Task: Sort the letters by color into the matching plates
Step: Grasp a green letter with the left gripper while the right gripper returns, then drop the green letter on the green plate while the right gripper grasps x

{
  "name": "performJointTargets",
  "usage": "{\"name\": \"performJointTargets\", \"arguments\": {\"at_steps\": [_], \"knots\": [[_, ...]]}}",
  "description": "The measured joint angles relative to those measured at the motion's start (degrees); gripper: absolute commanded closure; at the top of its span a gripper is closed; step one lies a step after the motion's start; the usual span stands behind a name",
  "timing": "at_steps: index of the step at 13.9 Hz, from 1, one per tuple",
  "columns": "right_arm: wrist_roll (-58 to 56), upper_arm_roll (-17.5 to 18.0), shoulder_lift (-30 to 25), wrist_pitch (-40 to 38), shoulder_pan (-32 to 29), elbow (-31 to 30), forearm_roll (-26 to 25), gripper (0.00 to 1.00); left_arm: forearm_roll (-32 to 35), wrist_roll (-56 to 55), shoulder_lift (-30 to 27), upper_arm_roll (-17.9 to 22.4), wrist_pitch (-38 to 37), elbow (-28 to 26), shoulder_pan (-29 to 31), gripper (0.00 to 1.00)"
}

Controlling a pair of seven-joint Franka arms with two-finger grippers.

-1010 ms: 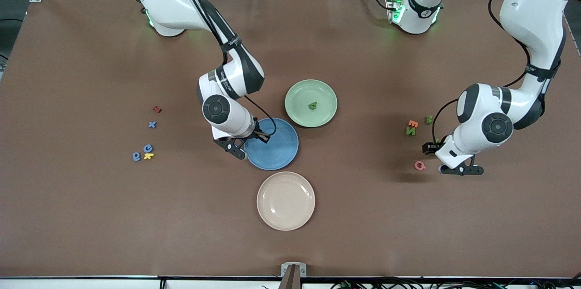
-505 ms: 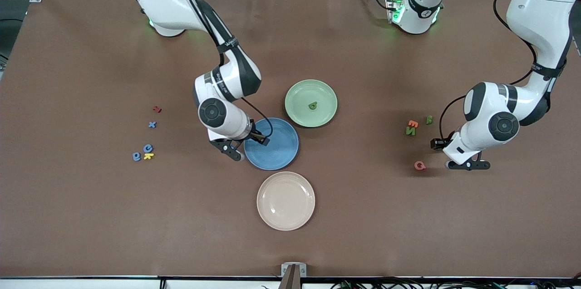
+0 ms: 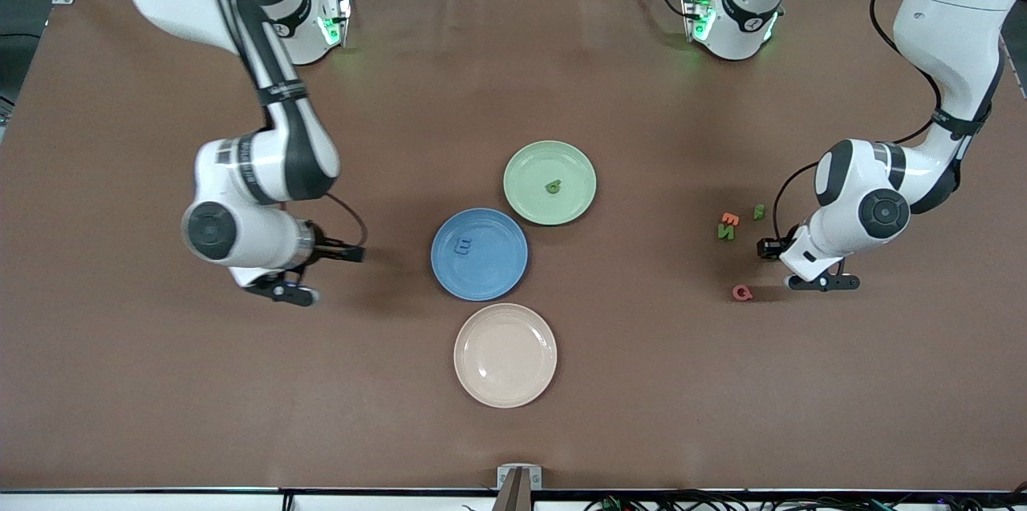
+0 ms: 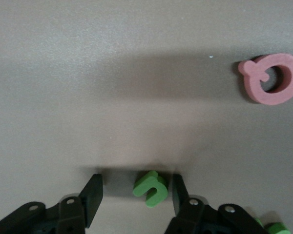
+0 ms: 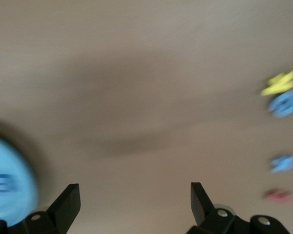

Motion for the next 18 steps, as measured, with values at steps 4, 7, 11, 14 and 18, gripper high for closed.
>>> {"name": "performJointTargets", "arguments": {"at_steps": [4,7,11,14,18], "knots": [[-20.58,-4.71,-3.13,4.42,-5.13,-8.79,-1.00,0.00,0.01,0.00,-0.73,-0.43,-0.18,-0.36,0.09,0.95],[-29.34,-6.96,-5.31,12.61,-6.83,-18.49,-1.12,0.01,0.01,0.21,-0.75,-1.36,0.09,-0.69,0.12,0.98],[-30.12,-7.17,-6.82,20.47,-6.72,-26.65,-1.34,0.02,0.01,0.02,-2.22,-5.58,0.34,0.43,0.18,0.99],[-30.12,-7.07,-6.81,24.94,-6.66,-29.16,-1.40,0.05,0.00,-3.30,-4.41,-10.07,-1.85,1.75,0.17,0.99],[-30.10,-6.96,-6.79,26.07,-6.58,-29.57,-1.39,0.07,0.00,-16.93,-4.89,-17.37,-4.73,2.44,-0.89,0.99]]}}
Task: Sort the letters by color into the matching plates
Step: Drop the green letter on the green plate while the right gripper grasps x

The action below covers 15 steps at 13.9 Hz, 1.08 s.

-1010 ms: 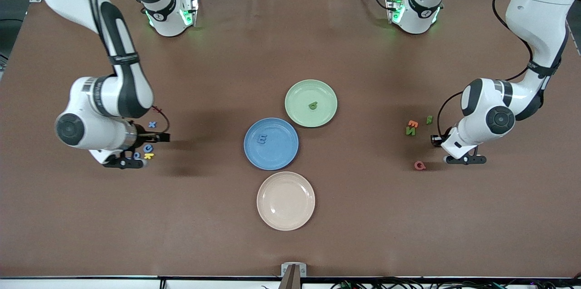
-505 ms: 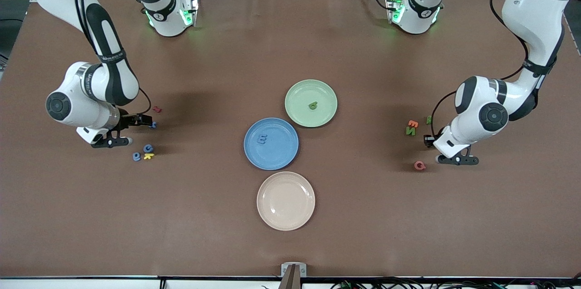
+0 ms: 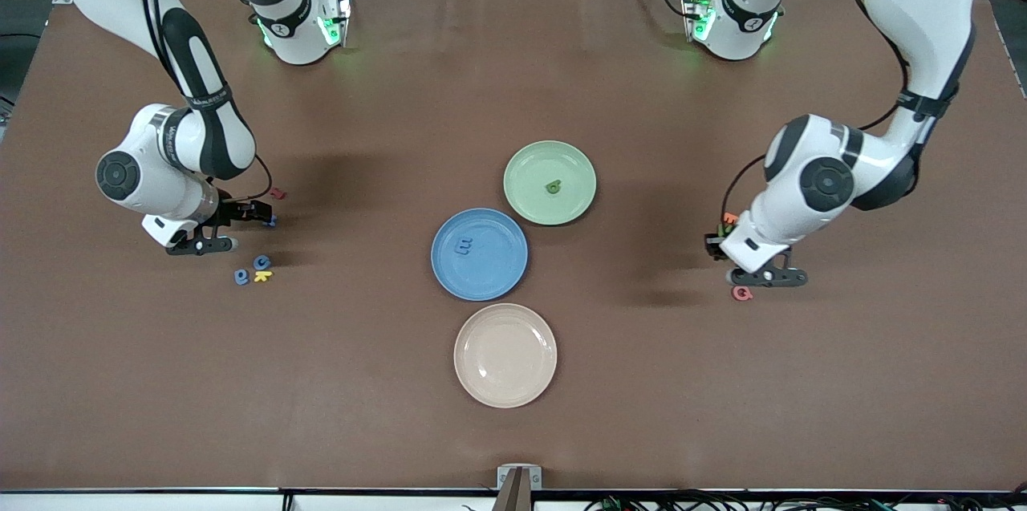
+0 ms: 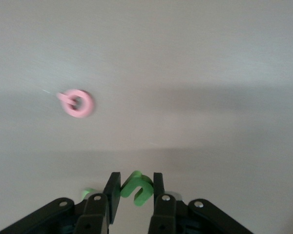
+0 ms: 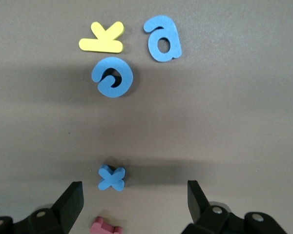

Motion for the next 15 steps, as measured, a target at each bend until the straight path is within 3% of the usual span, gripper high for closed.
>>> {"name": "performJointTargets", "arguments": {"at_steps": [5,10,15], "knots": [[0.14,0.20,1.41,1.63,0.39,-0.33,0.04,0.09,0.00,-21.29,0.58,-1.93,-0.06,0.71,-10.30,0.99],[2.10,0.40,2.39,1.83,1.73,-0.37,0.06,0.12,0.00,-33.58,3.44,-1.87,-0.06,3.00,-18.89,0.98],[3.21,0.39,3.23,2.05,2.74,-0.40,0.07,0.35,0.00,-39.24,7.32,-1.79,-0.04,3.16,-22.89,0.93]]}}
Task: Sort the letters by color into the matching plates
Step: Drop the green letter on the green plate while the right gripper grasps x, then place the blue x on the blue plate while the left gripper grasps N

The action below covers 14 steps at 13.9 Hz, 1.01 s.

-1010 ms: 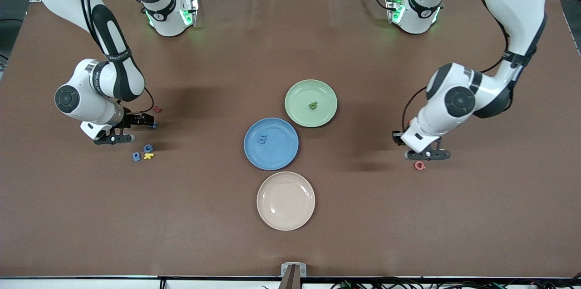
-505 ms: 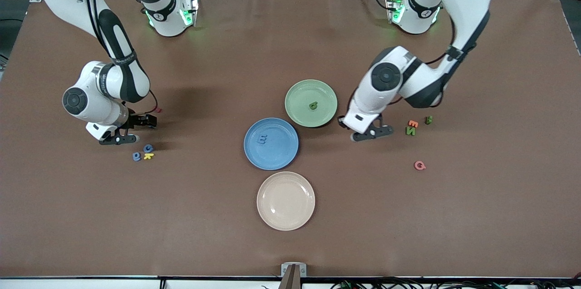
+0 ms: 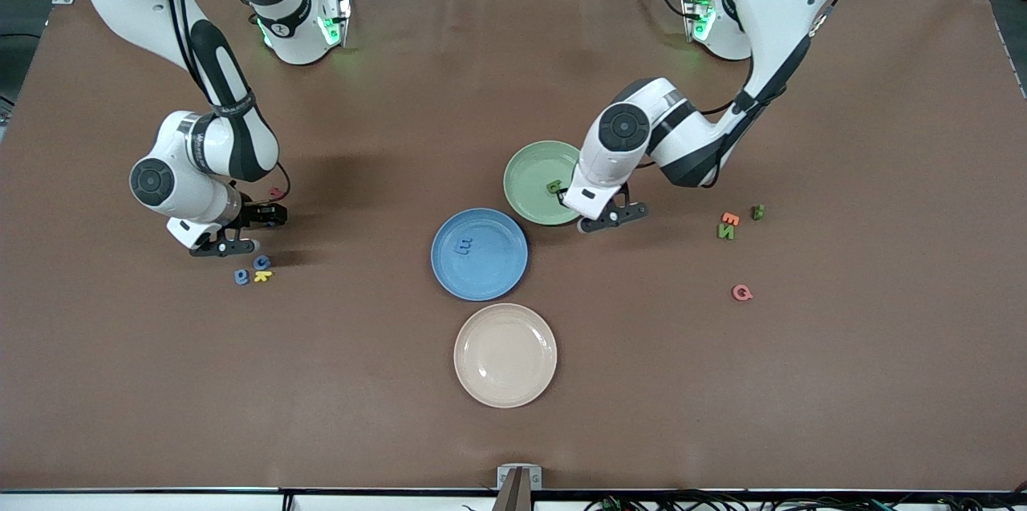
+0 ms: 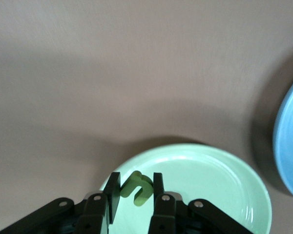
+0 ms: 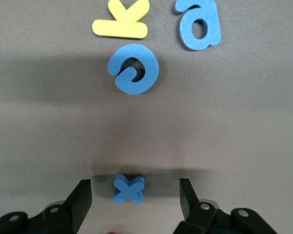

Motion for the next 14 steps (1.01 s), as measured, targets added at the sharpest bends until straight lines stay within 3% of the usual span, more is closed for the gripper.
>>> {"name": "performJointTargets", "arguments": {"at_steps": [1,2,3,4,5,8,11,14], "knots": [[0.01,0.00,0.04,0.01,0.00,0.00,0.00,0.40,0.00,-1.25,0.85,0.03,0.00,0.00,-0.76,0.91],[0.05,-0.01,0.06,0.02,0.00,-0.01,0.00,0.45,0.00,-2.24,1.54,0.04,0.00,0.00,-1.33,0.82],[0.06,0.00,0.06,0.03,0.00,-0.01,0.00,0.52,0.00,-3.14,2.03,0.04,0.00,-0.01,-1.74,0.56],[0.06,0.00,0.06,0.05,0.01,-0.01,0.00,0.58,0.01,-3.90,2.26,0.05,-0.02,-0.01,-2.03,0.17],[0.07,0.00,0.01,0.07,0.03,0.05,0.02,0.63,0.01,-4.33,2.35,0.05,-0.04,-0.01,-2.19,0.00],[0.08,0.15,-0.15,0.08,0.13,0.11,0.02,0.76,0.01,-4.64,2.34,0.19,-0.05,0.13,-1.98,0.00],[0.08,0.19,-0.20,0.02,0.37,0.15,0.00,0.79,0.61,-4.71,1.61,0.53,-0.05,0.91,0.02,0.00],[2.04,0.38,-0.29,-2.94,2.03,1.39,0.06,0.79,6.40,-3.66,-1.07,0.57,-3.04,1.34,5.73,0.00]]}}
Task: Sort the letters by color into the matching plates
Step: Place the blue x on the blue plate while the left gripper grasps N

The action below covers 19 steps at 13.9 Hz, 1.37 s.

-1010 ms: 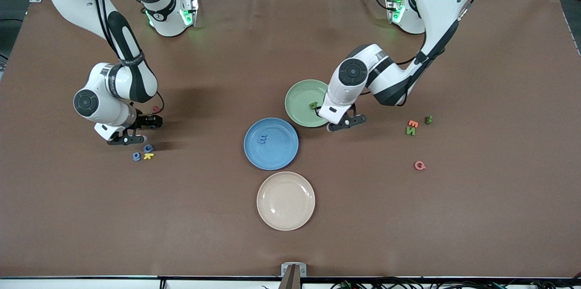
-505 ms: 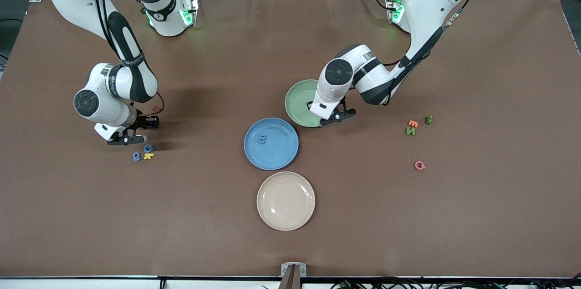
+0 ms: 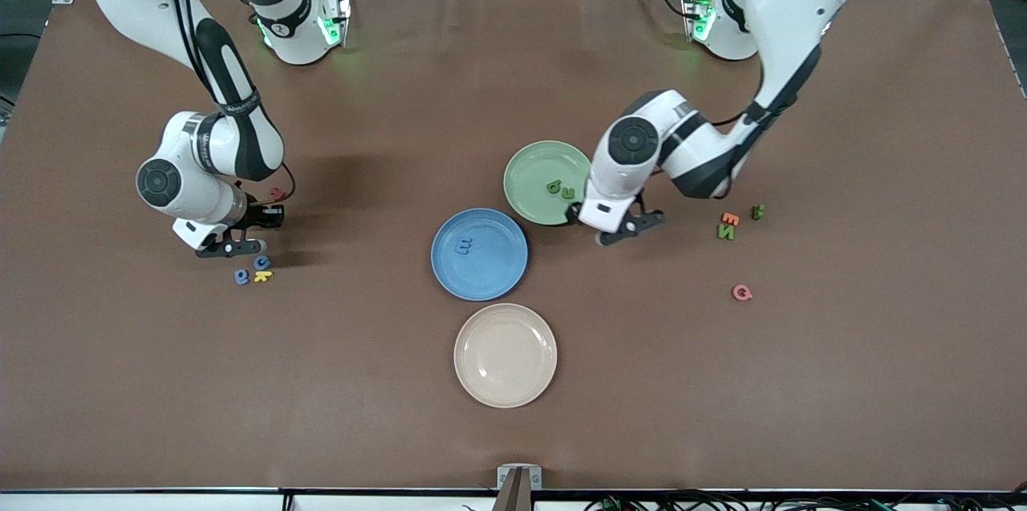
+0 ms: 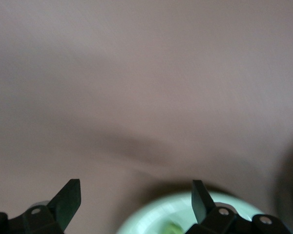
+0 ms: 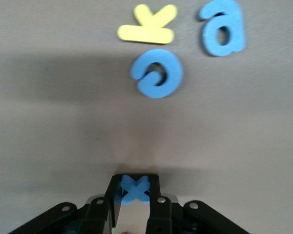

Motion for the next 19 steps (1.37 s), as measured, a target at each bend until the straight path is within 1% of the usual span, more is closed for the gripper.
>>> {"name": "performJointTargets", "arguments": {"at_steps": [2,4,5,6,10,12,13,15,19], "knots": [[5.91,0.04,-0.57,-8.30,2.59,4.04,0.00,0.79,0.91,4.70,-1.50,0.03,-0.65,0.05,4.06,0.00],[13.17,0.12,-1.24,-17.12,5.20,9.90,0.00,0.79,0.96,11.24,-2.20,0.05,-0.79,0.07,7.97,0.00],[17.05,0.17,-1.50,-20.06,6.44,12.73,0.01,0.79,1.00,14.66,-2.25,0.07,-0.81,0.07,9.96,0.00],[21.06,0.23,-1.57,-21.42,7.85,14.90,0.02,0.79,1.03,17.87,-2.25,0.11,-0.87,0.05,11.71,0.00],[41.21,1.06,-0.56,-21.88,16.73,20.98,0.34,0.79,1.05,28.40,-2.24,0.21,-1.21,-0.31,18.16,0.00],[51.32,2.13,1.82,-21.78,21.44,24.76,2.75,0.80,1.46,32.52,-2.24,0.22,-1.29,-0.94,20.70,0.01],[55.13,2.45,3.45,-21.68,23.35,27.02,4.49,0.80,2.82,33.84,-2.24,0.22,-1.29,-1.52,21.87,0.02],[60.57,2.59,7.03,-21.38,26.02,31.73,7.25,0.80,6.36,34.67,-2.19,0.22,-0.56,-3.44,23.98,0.04],[63.72,2.32,12.17,-20.61,26.55,37.90,12.11,0.80,8.52,34.80,-1.81,0.22,6.20,-8.79,26.87,0.07]]}}
